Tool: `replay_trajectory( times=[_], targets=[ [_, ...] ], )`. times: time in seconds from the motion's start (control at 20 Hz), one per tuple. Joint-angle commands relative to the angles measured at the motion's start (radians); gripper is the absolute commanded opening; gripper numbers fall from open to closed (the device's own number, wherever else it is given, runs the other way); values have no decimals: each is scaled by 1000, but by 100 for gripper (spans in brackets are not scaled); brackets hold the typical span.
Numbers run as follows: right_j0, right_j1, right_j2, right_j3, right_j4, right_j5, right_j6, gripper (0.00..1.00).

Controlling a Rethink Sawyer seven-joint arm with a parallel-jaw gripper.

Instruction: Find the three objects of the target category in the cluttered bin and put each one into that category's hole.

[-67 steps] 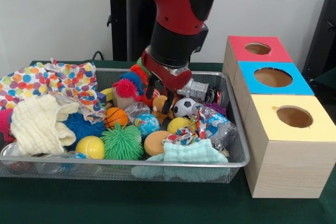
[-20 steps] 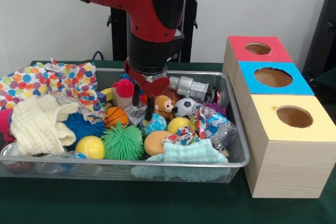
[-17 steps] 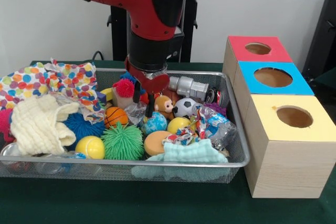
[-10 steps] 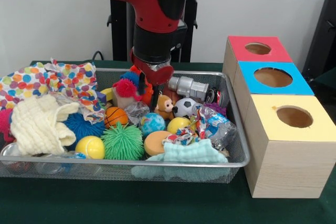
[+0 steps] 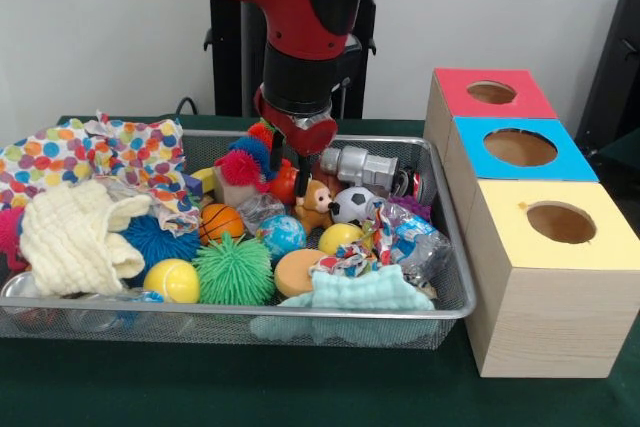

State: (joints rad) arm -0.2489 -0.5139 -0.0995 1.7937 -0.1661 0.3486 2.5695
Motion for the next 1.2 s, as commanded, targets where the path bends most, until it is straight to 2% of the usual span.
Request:
replay_trajectory(
  times=[0.05,0.7,1.2],
  targets=[
    [25,46,87,27,-39,-88,20,100],
    [66,65,71,-39,5,-56,44,100],
    [23,26,92,-29,5,-44,17,100]
  ],
)
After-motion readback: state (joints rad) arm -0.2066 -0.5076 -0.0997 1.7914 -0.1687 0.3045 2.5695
